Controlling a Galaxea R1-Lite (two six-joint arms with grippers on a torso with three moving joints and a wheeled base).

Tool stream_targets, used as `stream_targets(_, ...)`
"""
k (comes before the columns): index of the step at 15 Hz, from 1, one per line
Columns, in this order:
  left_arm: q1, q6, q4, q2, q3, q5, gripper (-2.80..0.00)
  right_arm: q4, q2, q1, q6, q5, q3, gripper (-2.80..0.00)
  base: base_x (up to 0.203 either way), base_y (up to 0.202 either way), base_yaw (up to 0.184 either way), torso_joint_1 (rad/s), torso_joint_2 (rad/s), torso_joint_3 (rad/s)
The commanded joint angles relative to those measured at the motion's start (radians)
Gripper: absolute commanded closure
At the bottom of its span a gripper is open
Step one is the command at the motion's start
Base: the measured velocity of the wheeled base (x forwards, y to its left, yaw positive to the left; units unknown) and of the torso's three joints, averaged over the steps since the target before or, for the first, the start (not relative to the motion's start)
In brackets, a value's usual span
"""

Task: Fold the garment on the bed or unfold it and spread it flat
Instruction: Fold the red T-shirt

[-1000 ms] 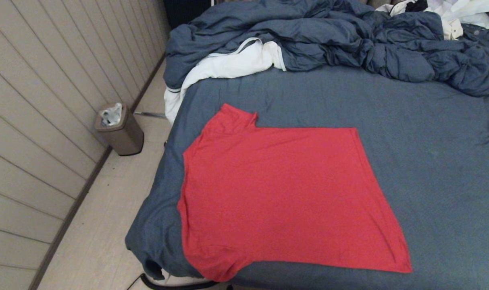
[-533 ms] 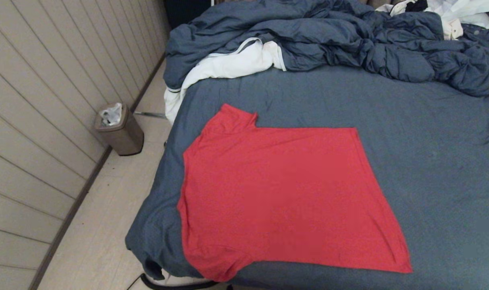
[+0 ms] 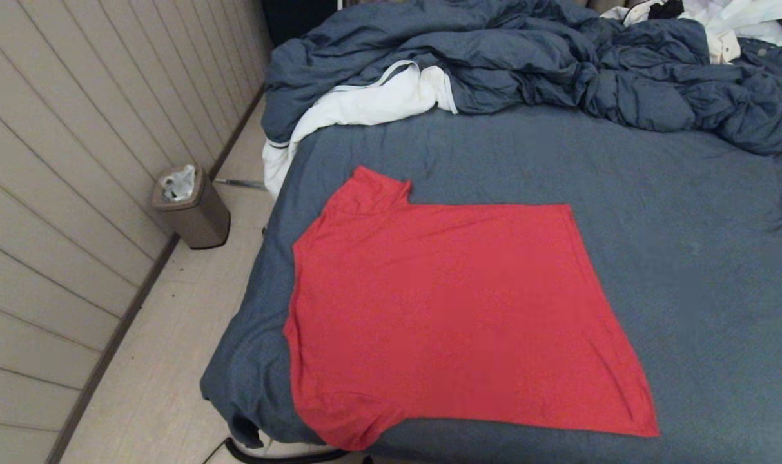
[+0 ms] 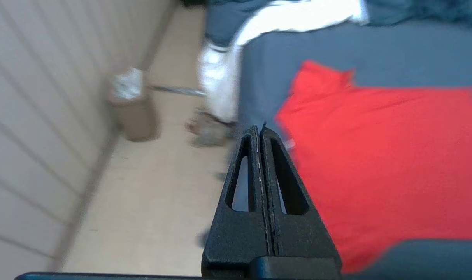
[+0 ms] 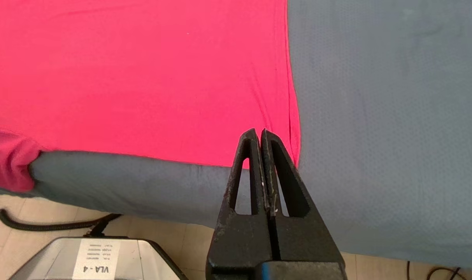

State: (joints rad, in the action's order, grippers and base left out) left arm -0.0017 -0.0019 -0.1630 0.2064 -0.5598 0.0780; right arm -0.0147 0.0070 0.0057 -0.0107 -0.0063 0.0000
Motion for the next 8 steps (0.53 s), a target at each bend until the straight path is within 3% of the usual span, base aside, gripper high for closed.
stream_targets(1, -0.001, -0.097, -0.092, 0.291, -0.219, 0.063, 0.00, -0.005, 0.000, 0.000, -0.007, 0.004, -0.003, 0.00, 0.000, 0.000, 0.000, 0.000, 0.00, 0.000)
stream_targets(4, -0.005, -0.209, -0.189, 0.535, -0.309, 0.194, 0.00, -0.116, 0.050, 0.001, -0.038, 0.004, -0.077, 0.00, 0.000, 0.000, 0.000, 0.000, 0.00, 0.000)
stream_targets(6, -0.011, -0.240, -0.174, 0.645, -0.252, 0.309, 0.00, -0.185, 0.178, 0.004, -0.036, 0.015, -0.238, 0.00, 0.000, 0.000, 0.000, 0.000, 0.00, 0.000)
stream_targets(8, -0.021, -0.248, -0.114, 0.748, -0.187, 0.360, 0.00, -0.213, 0.406, 0.031, 0.016, 0.029, -0.377, 0.00, 0.000, 0.000, 0.000, 0.000, 0.00, 0.000)
